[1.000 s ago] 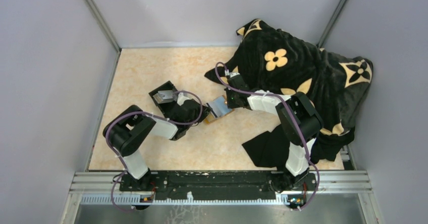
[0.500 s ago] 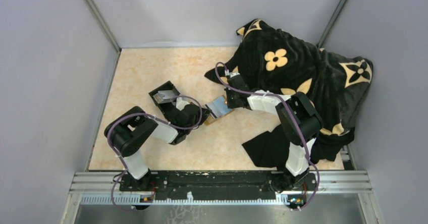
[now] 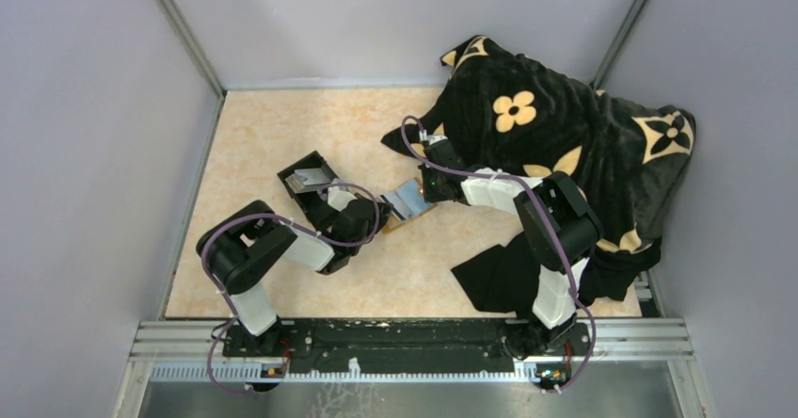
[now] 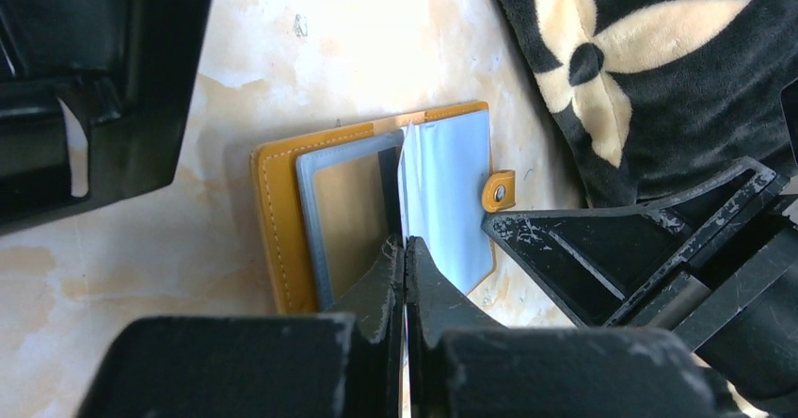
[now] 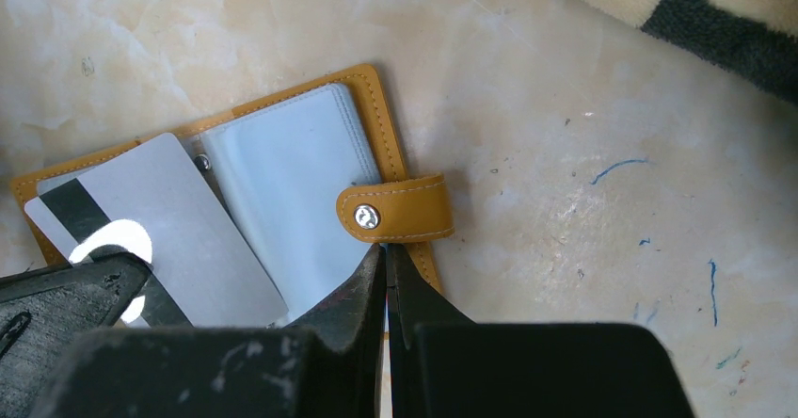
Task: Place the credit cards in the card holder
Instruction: Insert the credit card into the card holder.
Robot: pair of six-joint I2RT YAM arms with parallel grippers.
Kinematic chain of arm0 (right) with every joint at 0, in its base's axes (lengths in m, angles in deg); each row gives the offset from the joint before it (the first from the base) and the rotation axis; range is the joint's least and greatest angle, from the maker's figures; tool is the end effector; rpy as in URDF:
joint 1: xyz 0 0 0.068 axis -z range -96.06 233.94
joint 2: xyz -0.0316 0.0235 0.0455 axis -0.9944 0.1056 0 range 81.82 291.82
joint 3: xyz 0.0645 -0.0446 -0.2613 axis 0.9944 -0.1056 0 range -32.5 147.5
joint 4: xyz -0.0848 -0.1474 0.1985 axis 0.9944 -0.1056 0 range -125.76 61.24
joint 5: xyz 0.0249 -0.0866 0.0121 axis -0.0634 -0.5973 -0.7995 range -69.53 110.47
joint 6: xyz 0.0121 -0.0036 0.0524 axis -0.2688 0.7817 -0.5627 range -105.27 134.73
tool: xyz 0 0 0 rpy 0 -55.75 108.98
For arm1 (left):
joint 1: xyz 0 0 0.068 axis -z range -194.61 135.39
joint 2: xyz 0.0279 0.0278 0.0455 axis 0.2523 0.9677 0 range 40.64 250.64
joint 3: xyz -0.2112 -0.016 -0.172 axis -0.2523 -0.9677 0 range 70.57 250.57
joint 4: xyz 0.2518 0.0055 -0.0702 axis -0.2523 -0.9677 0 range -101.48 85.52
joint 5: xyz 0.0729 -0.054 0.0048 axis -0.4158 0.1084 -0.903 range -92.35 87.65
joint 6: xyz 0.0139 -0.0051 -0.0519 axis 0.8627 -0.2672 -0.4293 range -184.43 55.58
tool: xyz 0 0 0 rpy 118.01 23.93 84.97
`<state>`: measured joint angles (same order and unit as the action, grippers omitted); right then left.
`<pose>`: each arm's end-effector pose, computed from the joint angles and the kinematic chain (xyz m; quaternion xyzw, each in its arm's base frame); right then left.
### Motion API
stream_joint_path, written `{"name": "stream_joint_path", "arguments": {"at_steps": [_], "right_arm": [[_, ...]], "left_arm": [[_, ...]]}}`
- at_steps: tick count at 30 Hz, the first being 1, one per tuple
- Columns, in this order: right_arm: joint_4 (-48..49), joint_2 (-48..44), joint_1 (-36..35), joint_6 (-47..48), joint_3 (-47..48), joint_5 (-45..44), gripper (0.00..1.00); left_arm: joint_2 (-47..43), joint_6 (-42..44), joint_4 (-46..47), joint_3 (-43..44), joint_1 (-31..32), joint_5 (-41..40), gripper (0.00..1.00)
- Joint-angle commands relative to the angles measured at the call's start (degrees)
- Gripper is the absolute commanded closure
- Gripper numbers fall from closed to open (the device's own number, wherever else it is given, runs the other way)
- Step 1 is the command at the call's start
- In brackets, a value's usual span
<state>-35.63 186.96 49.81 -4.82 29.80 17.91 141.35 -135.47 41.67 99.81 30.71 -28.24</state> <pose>0.3156 0.2119 0.1622 -0.1114 0.9320 0.1367 0.3167 0.2218 -0.2020 0.1144 -0.3001 0.7761 -0.3432 0.4357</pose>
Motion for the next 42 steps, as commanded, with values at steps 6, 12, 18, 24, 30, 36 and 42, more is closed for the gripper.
{"name": "stream_joint_path", "arguments": {"at_steps": [6,12,18,24,30,36,42], "right_arm": [[-1.3,1.8,-0.6,0.4,0.4,-0.5,0.99],[-1.6,2.0,-0.6,0.5,0.6,-0.6,0.99],[-1.9,2.1,-0.6,0.6,0.5,-0.7,0.99],[-1.8,2.2,-0.6,0.6,0.6,-0.6,0.99],[-1.7,2.2,-0.6,0.6,0.1,-0.5,0.99],[-1.6,2.4,-0.6,0.5,-0.1,-0.4,0.99],[-1.6,2.7,-0.6,0.5,-0.2,-0.3,0.99]], "left_arm": [[2.9,2.2,3.3,-0.8,2.2,-4.0,1.0],[4.4,-0.2,4.6,-0.6,2.9,-2.2,1.0],[5.7,-2.3,5.7,-0.2,3.1,0.1,1.0],[6.1,-3.7,7.1,-0.4,3.5,1.0,1.0],[5.6,-5.3,7.6,-1.6,3.6,-0.5,1.0],[4.8,-7.4,8.7,-2.5,3.6,-2.2,1.0],[4.3,-8.4,9.4,-2.9,3.6,-3.6,1.0]]}}
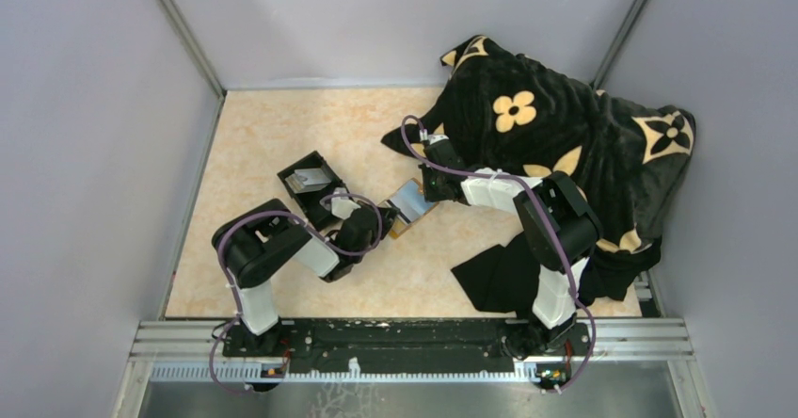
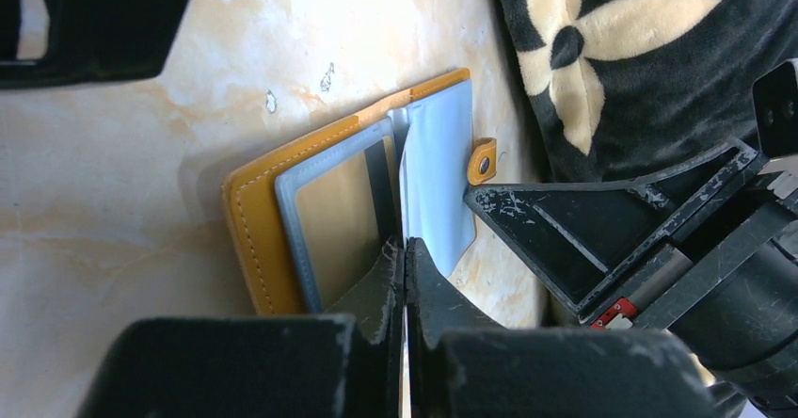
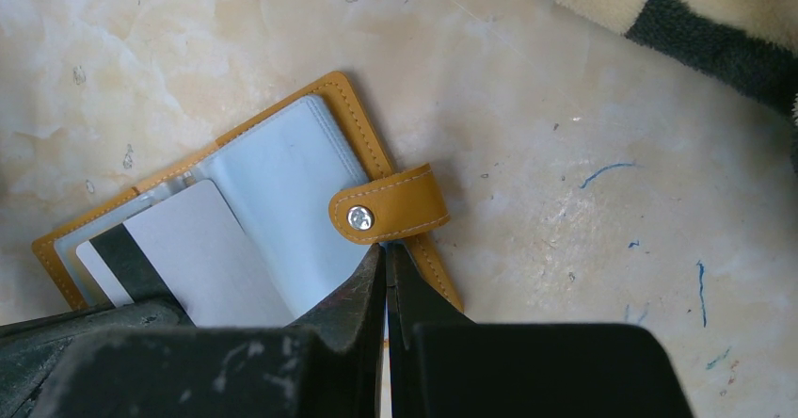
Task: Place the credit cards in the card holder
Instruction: Insert the credit card into the card holder.
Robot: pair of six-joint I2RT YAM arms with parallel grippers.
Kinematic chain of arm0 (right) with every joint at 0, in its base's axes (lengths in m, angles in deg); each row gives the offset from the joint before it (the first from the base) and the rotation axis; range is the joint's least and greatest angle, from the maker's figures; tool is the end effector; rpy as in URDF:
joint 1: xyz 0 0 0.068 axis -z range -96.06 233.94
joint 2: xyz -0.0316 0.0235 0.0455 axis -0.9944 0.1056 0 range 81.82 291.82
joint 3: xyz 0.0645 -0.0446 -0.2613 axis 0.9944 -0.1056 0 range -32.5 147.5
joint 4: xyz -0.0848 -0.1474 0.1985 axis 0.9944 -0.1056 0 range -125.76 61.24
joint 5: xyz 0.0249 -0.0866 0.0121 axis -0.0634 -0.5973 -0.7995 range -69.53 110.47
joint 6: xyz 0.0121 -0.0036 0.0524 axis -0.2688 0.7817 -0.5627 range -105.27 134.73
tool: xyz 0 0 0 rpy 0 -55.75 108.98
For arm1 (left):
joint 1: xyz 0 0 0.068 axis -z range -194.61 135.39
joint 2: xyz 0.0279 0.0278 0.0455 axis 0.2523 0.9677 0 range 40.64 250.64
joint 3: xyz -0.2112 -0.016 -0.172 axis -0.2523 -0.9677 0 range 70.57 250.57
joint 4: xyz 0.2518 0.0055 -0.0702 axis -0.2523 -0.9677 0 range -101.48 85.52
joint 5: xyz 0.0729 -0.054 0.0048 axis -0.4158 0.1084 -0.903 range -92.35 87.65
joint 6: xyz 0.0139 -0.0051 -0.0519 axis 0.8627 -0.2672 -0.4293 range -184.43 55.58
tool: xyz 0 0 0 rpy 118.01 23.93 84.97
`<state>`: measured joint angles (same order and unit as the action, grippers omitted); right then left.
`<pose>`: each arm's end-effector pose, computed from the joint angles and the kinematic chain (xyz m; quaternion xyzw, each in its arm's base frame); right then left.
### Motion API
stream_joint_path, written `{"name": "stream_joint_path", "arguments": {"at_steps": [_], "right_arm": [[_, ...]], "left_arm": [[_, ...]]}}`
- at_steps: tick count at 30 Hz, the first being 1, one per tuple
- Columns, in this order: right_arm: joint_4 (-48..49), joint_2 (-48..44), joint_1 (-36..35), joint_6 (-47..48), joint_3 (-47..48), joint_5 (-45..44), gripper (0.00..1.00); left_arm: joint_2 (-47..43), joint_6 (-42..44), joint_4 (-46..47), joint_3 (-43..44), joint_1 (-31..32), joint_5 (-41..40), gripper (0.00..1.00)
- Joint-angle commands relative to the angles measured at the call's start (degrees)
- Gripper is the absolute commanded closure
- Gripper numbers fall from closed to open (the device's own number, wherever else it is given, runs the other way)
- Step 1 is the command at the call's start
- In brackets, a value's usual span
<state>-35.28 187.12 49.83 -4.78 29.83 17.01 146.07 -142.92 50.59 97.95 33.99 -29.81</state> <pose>0.3166 0.2118 0.1618 -0.1088 0.9315 0.1307 0.3216 0.2087 -0.2117 0.0996 -0.3355 0.7488 -0.3920 0.4161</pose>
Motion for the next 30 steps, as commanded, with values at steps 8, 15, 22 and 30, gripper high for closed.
{"name": "stream_joint_path", "arguments": {"at_steps": [8,15,22,30], "right_arm": [[-2.0,2.4,-0.6,0.5,-0.3,0.5,0.99],[-2.1,2.6,-0.6,0.4,-0.5,0.5,0.99],[-2.4,2.8,-0.6,0.2,-0.4,0.3,0.99],[-3.0,2.7,-0.5,-0.1,-0.4,0.2,0.99]], "left_arm": [[0.7,-3.0,2.0,-1.2,0.3,-3.4,1.0],[2.4,-4.9,2.8,-0.1,0.3,-3.9,1.0],[4.6,-6.8,5.4,0.7,0.3,-3.8,1.0],[5.7,-6.4,5.9,1.5,0.4,-2.7,1.0]]}}
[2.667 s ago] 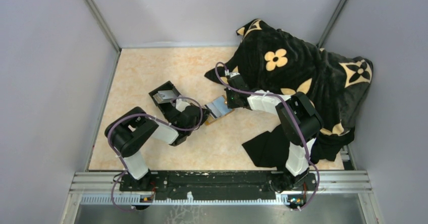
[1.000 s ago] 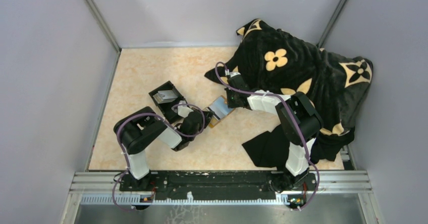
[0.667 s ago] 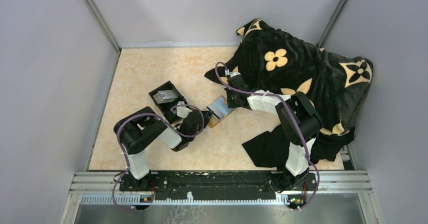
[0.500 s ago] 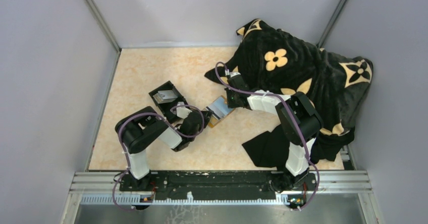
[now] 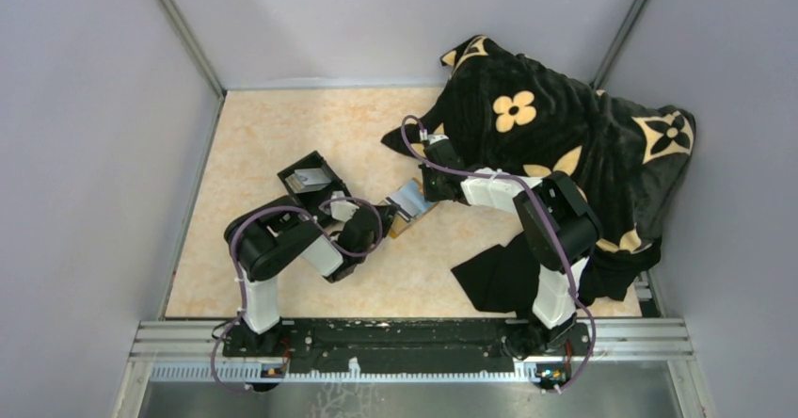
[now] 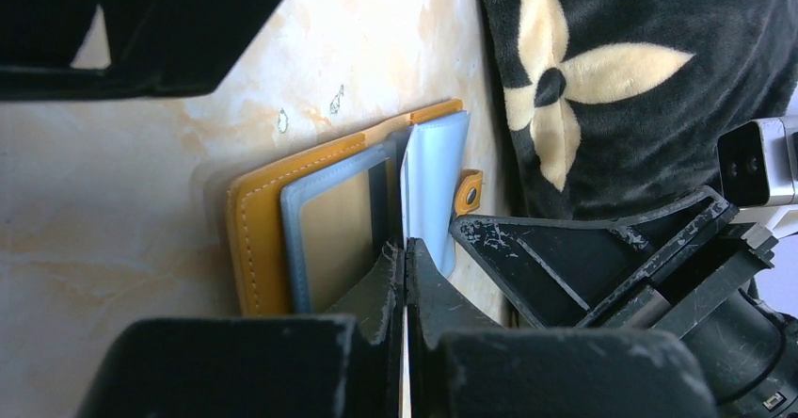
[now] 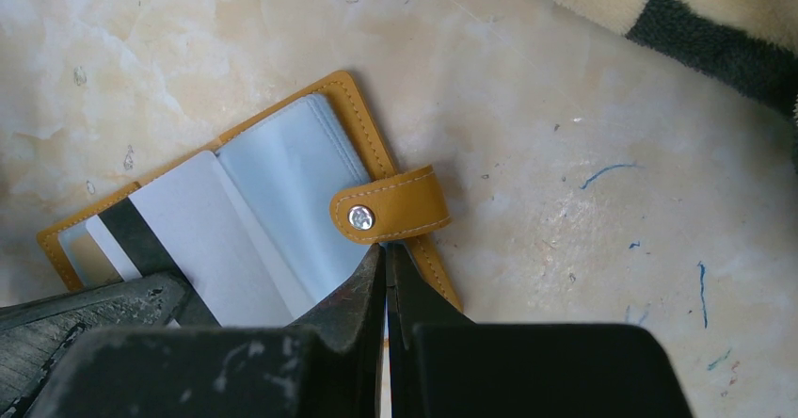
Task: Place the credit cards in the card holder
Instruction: Insert the credit card into the card holder.
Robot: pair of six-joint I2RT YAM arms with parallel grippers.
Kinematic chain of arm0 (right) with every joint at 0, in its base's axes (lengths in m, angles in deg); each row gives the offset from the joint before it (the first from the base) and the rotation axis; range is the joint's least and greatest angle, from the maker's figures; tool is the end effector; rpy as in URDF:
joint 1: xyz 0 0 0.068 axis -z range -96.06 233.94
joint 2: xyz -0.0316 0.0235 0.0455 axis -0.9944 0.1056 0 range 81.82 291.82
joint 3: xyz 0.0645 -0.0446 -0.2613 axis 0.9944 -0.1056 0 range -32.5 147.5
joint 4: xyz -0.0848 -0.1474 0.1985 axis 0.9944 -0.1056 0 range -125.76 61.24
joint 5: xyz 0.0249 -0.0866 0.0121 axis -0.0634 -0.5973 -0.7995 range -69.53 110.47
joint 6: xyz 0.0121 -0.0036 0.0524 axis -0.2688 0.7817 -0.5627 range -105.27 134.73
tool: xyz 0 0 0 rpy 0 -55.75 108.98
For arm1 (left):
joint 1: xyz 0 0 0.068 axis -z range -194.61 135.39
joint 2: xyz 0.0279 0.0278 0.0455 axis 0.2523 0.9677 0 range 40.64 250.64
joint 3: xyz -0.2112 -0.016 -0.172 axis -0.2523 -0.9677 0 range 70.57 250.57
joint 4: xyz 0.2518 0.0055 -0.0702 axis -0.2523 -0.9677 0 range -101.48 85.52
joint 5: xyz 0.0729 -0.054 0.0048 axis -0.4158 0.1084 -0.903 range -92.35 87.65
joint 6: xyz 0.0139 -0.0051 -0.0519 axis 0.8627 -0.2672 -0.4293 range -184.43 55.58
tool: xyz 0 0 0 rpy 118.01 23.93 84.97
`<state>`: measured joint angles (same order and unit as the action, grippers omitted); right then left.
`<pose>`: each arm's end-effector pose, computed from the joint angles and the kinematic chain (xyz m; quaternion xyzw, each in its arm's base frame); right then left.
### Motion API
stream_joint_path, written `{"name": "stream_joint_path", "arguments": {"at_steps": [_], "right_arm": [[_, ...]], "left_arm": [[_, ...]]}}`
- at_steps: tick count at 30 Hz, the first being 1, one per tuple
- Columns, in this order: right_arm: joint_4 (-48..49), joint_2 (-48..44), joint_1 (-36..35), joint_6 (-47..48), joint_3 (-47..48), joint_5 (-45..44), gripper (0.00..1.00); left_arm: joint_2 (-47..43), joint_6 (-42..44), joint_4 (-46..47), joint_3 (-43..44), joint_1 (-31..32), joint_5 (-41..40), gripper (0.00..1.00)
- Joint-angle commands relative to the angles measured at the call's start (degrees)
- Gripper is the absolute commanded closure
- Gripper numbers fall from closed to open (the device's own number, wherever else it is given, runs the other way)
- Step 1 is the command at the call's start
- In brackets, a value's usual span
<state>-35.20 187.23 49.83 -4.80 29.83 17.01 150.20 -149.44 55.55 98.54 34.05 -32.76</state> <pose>0.3168 0.2119 0.1612 -0.1086 0.9316 0.1306 0.3214 0.2124 -0.2139 0.0903 -0.3891 0.7121 -0.4136 0.4129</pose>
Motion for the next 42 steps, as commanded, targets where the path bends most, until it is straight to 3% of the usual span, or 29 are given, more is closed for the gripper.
{"name": "stream_joint_path", "arguments": {"at_steps": [1,11,26,35,42], "right_arm": [[-3.0,2.6,-0.5,-0.1,-0.4,0.1,0.99],[-4.0,2.1,-0.5,0.0,0.3,-0.5,0.99],[-5.0,1.4,-0.4,0.6,0.6,-0.2,0.99],[-6.6,-1.7,-0.4,2.2,1.4,-2.5,0.69],[-6.0,-2.7,-0.4,2.2,1.7,-6.1,0.68]], "left_arm": [[1.5,0.4,0.8,1.0,0.4,0.4,1.0],[0.8,5.9,-3.3,3.6,2.4,2.4,1.0],[2.8,6.4,-7.5,6.5,4.0,2.0,0.97],[3.3,5.6,-11.2,8.2,3.8,2.0,0.81],[3.0,4.8,-11.9,7.6,3.9,1.5,0.8]]}}
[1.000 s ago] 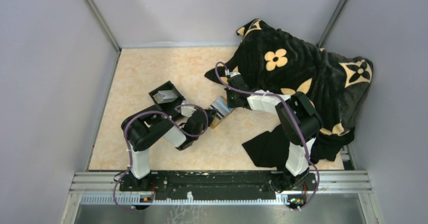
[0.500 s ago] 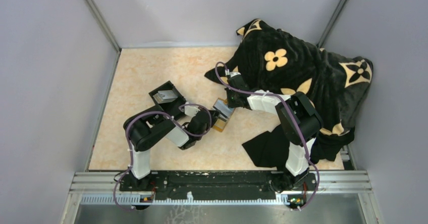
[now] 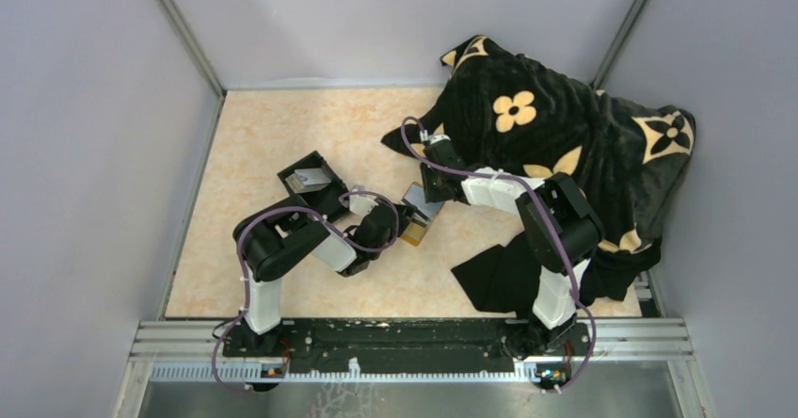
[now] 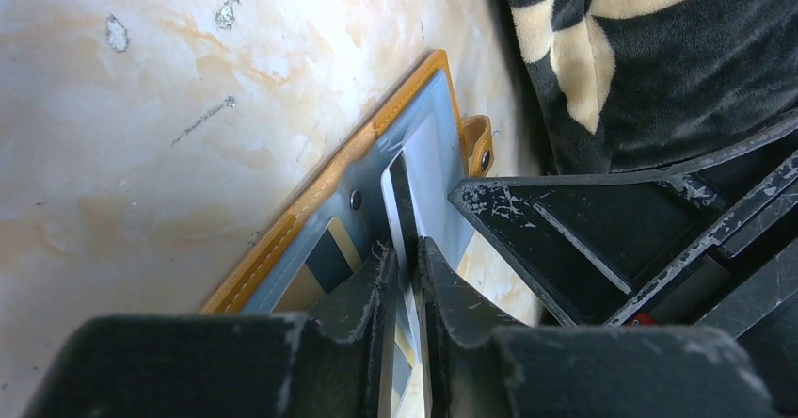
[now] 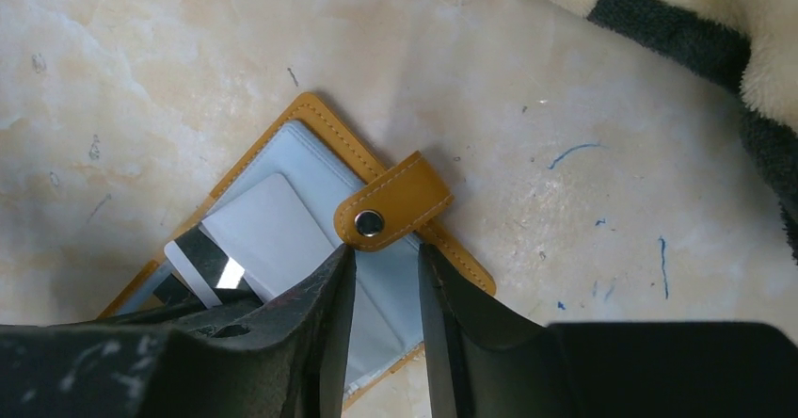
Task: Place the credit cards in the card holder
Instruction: Insert the credit card into the card holder.
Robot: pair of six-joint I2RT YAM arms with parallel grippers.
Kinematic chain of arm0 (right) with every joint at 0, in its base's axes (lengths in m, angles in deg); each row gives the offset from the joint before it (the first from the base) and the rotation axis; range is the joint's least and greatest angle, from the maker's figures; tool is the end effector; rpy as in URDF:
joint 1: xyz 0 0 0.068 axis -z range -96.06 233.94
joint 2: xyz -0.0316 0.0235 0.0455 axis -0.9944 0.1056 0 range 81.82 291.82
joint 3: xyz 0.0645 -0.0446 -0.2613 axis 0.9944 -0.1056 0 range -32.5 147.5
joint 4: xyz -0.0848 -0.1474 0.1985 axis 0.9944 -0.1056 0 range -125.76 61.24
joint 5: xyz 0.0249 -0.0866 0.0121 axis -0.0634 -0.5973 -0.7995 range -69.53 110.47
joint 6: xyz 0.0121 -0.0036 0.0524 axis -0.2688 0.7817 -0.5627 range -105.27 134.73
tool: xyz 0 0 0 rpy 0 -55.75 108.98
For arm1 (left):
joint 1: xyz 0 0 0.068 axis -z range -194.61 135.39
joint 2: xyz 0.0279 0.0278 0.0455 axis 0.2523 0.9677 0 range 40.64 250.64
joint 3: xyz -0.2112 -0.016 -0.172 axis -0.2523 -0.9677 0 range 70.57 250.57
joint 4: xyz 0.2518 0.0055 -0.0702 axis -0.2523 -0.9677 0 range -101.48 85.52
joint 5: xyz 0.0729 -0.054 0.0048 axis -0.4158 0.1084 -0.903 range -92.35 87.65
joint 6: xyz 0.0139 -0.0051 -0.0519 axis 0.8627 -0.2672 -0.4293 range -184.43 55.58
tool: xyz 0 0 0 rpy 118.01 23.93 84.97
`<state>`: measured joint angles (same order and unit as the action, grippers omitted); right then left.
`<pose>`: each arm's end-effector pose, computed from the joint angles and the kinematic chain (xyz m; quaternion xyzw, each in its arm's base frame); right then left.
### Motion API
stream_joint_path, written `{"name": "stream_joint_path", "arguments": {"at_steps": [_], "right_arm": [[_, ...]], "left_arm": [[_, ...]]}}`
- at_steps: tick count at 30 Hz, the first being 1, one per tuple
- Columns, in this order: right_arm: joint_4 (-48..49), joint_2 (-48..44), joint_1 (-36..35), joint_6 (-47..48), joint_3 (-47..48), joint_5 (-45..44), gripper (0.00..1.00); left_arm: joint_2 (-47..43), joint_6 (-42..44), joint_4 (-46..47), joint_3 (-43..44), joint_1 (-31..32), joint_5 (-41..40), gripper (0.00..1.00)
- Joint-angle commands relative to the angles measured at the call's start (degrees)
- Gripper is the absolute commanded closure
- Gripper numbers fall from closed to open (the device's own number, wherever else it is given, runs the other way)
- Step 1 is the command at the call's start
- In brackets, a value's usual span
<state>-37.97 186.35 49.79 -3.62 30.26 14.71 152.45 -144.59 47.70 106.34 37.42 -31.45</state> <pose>0.3146 0.2090 0.1656 -0.1127 0.9348 0.1050 0.3201 0.2177 -0.2505 0.0929 -0.3301 0.7535 -0.3975 0.4065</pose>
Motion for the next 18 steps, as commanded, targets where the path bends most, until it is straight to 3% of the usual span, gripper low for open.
{"name": "stream_joint_path", "arguments": {"at_steps": [1,18], "right_arm": [[-3.3,-1.9,-0.4,1.0,1.4,-4.5,0.69],[-2.3,1.0,0.7,1.2,4.2,-8.8,0.75]], "left_arm": [[0.9,-0.2,-4.1,-0.2,0.5,0.2,0.8],[1.3,-0.7,-4.6,0.1,0.4,0.0,0.79]]}}
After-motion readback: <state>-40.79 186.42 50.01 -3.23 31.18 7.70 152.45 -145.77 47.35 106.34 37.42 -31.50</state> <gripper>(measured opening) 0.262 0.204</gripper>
